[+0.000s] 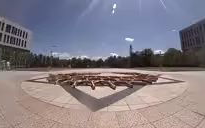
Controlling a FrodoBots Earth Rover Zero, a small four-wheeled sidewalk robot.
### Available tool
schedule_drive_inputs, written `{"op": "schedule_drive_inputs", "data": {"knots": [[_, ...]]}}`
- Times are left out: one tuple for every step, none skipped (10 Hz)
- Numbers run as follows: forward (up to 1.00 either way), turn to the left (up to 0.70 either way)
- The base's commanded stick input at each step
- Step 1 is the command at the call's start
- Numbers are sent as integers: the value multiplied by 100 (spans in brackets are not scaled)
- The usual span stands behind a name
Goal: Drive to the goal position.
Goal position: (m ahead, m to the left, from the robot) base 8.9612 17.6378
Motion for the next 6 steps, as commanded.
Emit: {"op": "schedule_drive_inputs", "data": {"knots": [[7, 0], [7, 0], [7, 0], [7, 0], [7, 0], [6, 0]]}}
